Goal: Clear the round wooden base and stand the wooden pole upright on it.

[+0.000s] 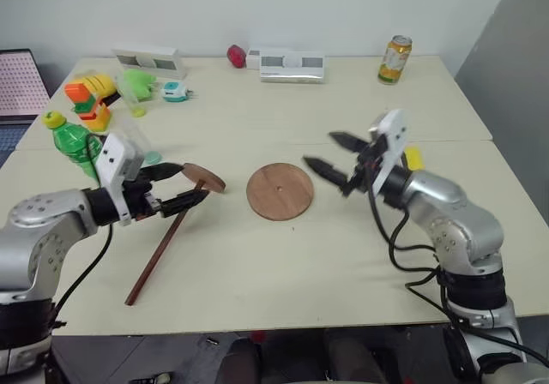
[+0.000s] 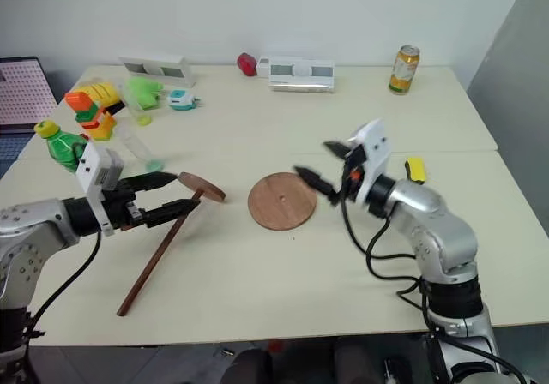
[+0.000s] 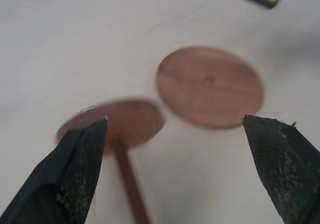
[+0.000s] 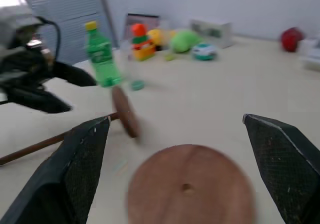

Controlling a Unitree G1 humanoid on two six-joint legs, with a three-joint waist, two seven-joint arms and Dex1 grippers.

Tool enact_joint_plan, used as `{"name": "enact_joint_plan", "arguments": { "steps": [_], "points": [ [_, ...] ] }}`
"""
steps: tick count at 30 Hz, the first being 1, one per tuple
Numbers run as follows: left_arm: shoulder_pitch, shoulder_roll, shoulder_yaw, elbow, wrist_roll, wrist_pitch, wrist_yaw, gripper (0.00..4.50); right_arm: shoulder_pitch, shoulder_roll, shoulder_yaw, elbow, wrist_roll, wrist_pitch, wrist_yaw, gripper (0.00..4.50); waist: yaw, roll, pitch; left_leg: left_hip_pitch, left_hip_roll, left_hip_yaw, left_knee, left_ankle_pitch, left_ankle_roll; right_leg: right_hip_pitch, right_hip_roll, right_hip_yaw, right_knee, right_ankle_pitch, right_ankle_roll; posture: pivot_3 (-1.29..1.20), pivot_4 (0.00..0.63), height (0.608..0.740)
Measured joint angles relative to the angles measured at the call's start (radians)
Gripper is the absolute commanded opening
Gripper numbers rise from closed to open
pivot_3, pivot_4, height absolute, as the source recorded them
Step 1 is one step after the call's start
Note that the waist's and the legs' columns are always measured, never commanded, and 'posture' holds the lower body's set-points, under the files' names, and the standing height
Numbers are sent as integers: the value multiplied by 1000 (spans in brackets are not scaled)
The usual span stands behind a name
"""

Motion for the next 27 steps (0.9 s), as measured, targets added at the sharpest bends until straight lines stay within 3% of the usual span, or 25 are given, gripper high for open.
{"name": "enact_joint_plan", "arguments": {
  "steps": [6,7,20,24,27],
  "points": [
    [45,-55,-71,-62,64,81,137,4500,29,-97,132,-62,24,2,167,4462,20,-1,0,0,0,-1,1,0,0,1,0,-1,0,0,0,0,150,740],
    [41,-60,-85,-67,70,85,147,4122,29,-101,135,-63,26,1,173,4500,19,-1,0,0,0,-1,1,0,0,1,1,-1,0,0,0,0,150,740],
    [-52,-60,-190,9,157,154,193,1127,39,-123,121,-64,26,-10,149,4500,14,-1,0,0,0,-1,1,0,0,0,2,-1,1,0,0,0,150,740],
    [-105,-60,-219,64,172,153,177,345,53,-131,115,-71,27,-10,146,4500,14,-1,-1,0,0,-1,1,0,0,0,2,-1,1,0,0,0,150,740],
    [-148,-59,-236,107,187,148,153,276,54,-131,114,-73,27,-10,143,4500,14,-1,-1,0,0,-1,1,0,0,0,2,-1,1,0,0,0,150,740]
  ]
}}
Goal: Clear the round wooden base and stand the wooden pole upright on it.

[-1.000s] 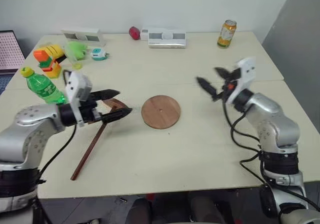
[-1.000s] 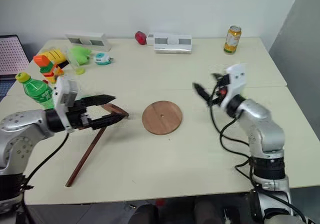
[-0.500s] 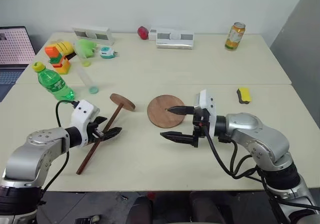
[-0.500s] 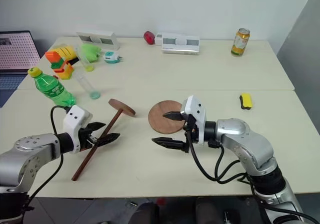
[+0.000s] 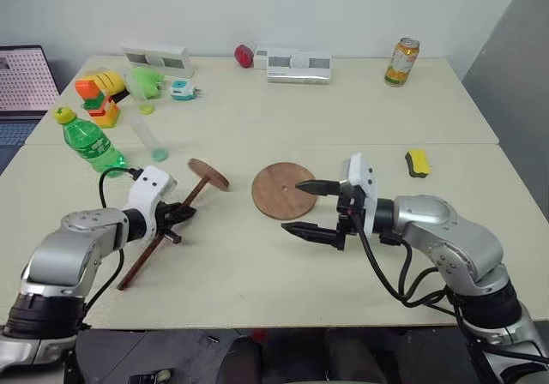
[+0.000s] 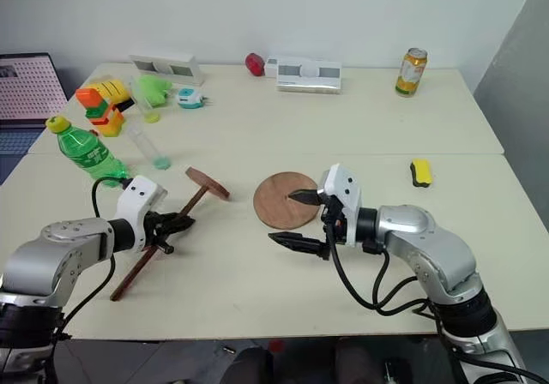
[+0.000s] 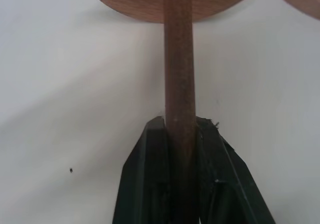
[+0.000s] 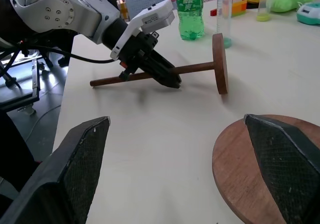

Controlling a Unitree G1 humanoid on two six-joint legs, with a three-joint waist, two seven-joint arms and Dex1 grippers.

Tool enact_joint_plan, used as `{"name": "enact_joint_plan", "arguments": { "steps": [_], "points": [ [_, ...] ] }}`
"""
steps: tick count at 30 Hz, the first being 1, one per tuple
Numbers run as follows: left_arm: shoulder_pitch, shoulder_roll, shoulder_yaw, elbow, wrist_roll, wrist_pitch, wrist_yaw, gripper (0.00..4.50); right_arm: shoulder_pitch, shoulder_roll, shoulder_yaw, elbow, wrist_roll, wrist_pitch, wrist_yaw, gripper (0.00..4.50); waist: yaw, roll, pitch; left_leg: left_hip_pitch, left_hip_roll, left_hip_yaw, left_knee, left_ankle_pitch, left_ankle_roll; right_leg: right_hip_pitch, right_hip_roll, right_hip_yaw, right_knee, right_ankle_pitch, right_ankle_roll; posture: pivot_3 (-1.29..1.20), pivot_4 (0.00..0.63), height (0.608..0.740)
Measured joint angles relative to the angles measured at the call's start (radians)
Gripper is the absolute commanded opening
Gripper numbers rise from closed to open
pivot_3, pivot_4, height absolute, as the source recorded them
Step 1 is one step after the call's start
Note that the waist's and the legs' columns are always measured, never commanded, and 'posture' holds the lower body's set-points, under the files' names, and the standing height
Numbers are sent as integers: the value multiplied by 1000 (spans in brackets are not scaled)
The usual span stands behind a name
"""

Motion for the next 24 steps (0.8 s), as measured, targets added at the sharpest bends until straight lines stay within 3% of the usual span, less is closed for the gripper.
{"name": "enact_joint_plan", "arguments": {
  "steps": [9,11,12,17,24],
  "points": [
    [-51,28,-24,58,25,-48,-97,276,0,0,-15,-1,3,1,-18,4500,-1,0,0,0,0,0,0,1,-2,0,0,0,0,0,0,0,150,740],
    [-51,43,-38,59,45,-70,-113,977,0,-3,-15,-2,4,2,-18,4500,-1,0,0,0,0,0,0,1,-2,0,0,0,0,0,0,0,150,740],
    [-51,49,-50,59,56,-88,-123,1049,0,-6,-15,-3,4,3,-18,4500,-1,0,0,0,0,0,0,1,-2,0,0,0,0,0,0,0,150,740],
    [-68,69,-62,61,66,-85,-181,2274,0,-9,-15,-7,4,3,-20,4500,-1,0,0,0,0,0,0,0,0,0,0,0,0,0,0,0,150,740],
    [-260,123,-151,148,119,-77,-280,3808,-1,32,-11,-7,-3,-9,-44,4500,-2,0,0,0,-1,0,1,0,0,0,1,0,1,0,0,0,150,740]
  ]
}}
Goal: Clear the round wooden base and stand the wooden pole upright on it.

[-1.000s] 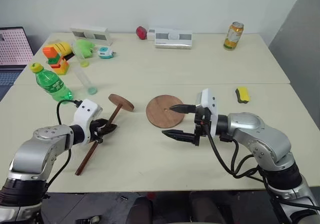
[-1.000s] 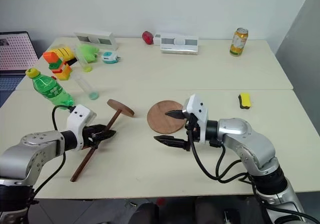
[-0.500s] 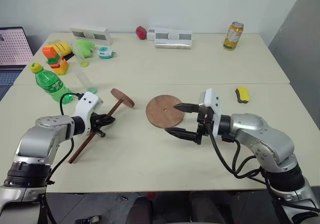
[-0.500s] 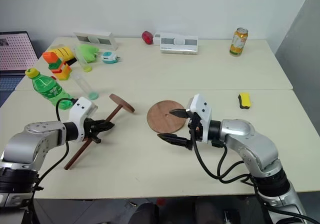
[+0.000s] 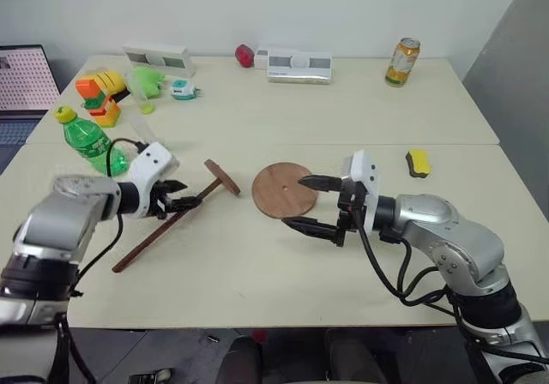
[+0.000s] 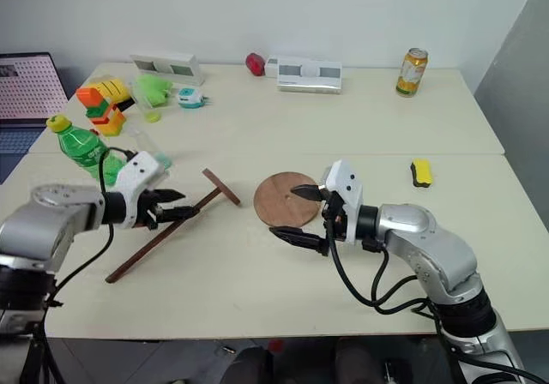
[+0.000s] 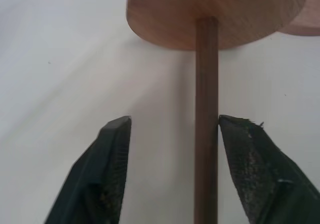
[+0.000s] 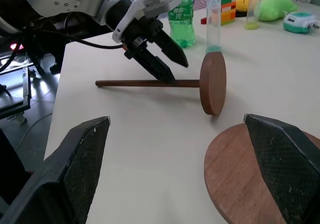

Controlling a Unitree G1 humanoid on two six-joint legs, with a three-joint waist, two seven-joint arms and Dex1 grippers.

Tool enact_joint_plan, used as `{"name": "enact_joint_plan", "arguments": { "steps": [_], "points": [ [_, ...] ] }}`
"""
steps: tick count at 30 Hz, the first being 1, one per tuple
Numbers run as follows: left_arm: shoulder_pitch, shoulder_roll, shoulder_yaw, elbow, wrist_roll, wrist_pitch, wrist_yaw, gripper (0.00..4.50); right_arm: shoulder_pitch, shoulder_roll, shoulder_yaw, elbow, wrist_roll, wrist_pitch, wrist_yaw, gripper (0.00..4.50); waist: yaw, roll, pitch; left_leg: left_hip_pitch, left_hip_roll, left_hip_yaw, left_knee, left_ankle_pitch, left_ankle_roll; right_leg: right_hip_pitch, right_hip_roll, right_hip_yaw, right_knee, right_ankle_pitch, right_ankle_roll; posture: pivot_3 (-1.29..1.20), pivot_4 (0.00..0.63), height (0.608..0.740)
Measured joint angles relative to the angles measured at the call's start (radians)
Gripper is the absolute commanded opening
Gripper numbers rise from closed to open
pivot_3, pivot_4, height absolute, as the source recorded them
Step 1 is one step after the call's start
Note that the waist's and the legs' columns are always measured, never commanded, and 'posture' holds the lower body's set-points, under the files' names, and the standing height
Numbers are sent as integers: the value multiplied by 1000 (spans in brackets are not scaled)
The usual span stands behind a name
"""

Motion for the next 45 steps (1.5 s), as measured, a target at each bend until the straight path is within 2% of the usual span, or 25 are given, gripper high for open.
{"name": "enact_joint_plan", "arguments": {
  "steps": [3,4,8,12,19,35,36,37,39,43,45],
  "points": [
    [-150,6,-137,103,57,36,-115,4414,-3,48,7,25,-19,-24,-23,4500,0,0,0,0,0,-1,1,1,-2,0,1,-1,2,0,0,0,150,740],
    [-189,5,-176,129,73,38,-151,4486,-2,56,11,30,-28,-29,-26,4500,0,0,0,0,0,0,1,1,-2,0,1,-1,2,0,0,0,150,740],
    [-376,-27,-350,290,181,-12,-332,4486,9,85,25,48,-44,-51,-45,4500,-5,0,0,0,0,0,1,2,-3,-1,1,-1,2,0,0,0,150,740],
    [-423,-80,-413,456,270,-111,-370,4486,23,109,28,44,-61,-63,-74,4500,-18,0,0,0,0,-1,1,2,-3,-2,2,0,3,0,0,0,150,740],
    [-447,-144,-414,647,364,-259,-376,4486,100,108,7,1,-70,-63,-130,4500,-26,0,0,-2,0,-1,4,2,-3,-3,1,-1,6,0,0,0,150,740],
    [-465,-159,-384,692,400,-308,-418,4486,99,108,4,-8,-70,-62,-145,4500,-27,0,0,-7,-1,-3,12,1,-2,-6,1,-1,12,0,0,0,150,740],
    [-465,-159,-378,691,400,-308,-419,4132,98,108,4,-8,-70,-62,-145,4500,-27,0,0,-7,-1,-3,12,1,-2,-7,1,-1,12,0,0,0,150,740],
    [-465,-159,-373,689,402,-308,-419,4048,97,108,4,-8,-70,-62,-144,4500,-27,0,0,-7,-1,-3,12,1,-2,-7,1,-1,12,0,0,0,150,740],
    [-465,-159,-370,684,404,-308,-419,3600,95,108,4,-8,-70,-62,-144,4500,-27,0,0,-7,-1,-3,12,1,-2,-7,1,-1,12,0,0,0,150,740],
    [-465,-159,-369,679,412,-306,-420,3600,94,107,4,-8,-70,-62,-142,4500,-27,0,0,-8,-1,-3,12,1,-2,-7,1,-1,12,0,0,0,150,740],
    [-465,-160,-365,676,412,-307,-418,3259,91,107,4,-7,-70,-62,-140,4500,-27,0,0,-8,-1,-3,12,1,-2,-7,1,-1,12,0,0,0,150,740]
  ]
}}
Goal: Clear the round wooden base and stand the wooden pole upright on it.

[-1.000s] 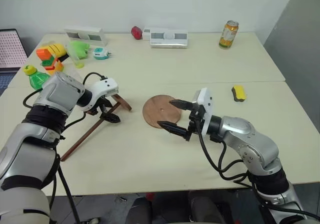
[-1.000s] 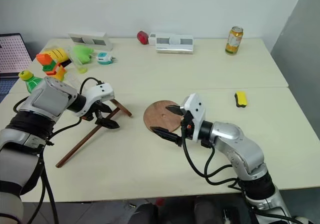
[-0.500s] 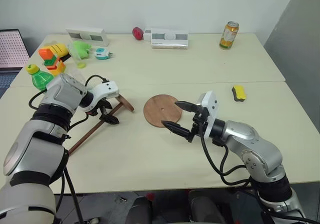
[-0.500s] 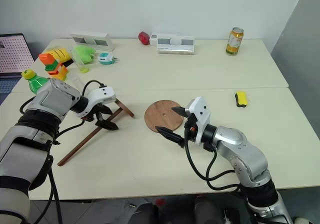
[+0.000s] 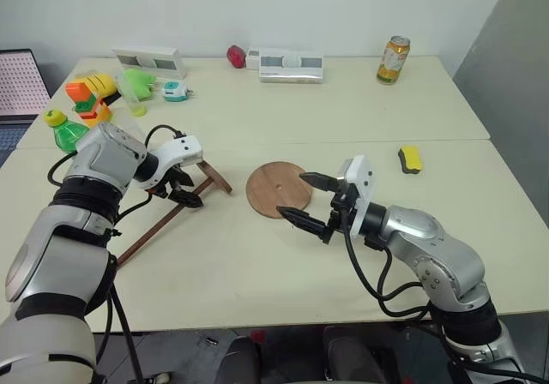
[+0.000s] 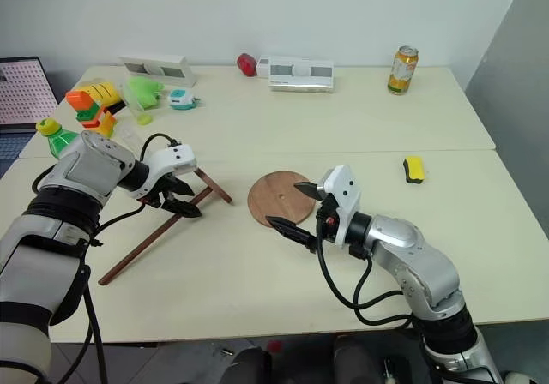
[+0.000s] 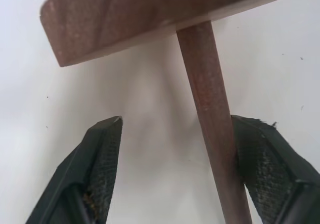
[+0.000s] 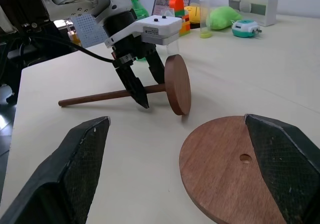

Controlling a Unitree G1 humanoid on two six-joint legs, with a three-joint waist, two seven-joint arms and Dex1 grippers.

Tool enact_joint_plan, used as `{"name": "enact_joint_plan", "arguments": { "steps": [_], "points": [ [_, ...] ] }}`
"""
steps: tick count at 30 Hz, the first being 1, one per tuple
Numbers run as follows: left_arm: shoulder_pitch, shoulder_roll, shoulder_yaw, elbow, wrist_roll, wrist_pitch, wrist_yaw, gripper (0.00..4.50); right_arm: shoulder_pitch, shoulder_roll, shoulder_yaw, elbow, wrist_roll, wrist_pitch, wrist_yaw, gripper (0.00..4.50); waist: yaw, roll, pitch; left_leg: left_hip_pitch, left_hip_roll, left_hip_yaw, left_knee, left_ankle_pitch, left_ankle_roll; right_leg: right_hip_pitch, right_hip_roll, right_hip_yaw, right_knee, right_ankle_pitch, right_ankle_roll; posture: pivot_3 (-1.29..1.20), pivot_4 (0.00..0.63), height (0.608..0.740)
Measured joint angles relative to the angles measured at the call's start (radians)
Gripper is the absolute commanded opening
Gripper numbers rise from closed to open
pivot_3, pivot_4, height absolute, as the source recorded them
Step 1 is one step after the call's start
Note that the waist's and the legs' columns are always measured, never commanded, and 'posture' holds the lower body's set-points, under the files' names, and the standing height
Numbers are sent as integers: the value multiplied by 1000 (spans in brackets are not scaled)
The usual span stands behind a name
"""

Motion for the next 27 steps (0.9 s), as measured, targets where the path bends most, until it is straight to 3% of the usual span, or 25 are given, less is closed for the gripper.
{"name": "enact_joint_plan", "arguments": {
  "steps": [1,8,16,27],
  "points": [
    [0,0,9,0,0,0,-1,3214,-1,0,0,0,0,0,1,4500,0,0,0,0,0,0,0,0,0,0,0,0,0,0,0,0,150,740],
    [-1,0,21,0,0,2,-11,1702,-3,-1,0,2,0,0,5,4500,0,0,0,0,0,0,0,0,0,0,0,0,0,0,0,0,150,740],
    [-1,0,27,0,1,1,-24,265,-3,-4,0,2,0,3,7,4500,-1,0,0,0,0,0,0,0,0,0,0,0,0,0,0,0,150,740],
    [-13,5,74,-5,-24,31,-48,260,-7,-12,0,2,0,6,17,4500,0,0,0,-2,0,0,1,0,-1,-2,0,-1,1,0,0,0,150,740]
  ]
}}
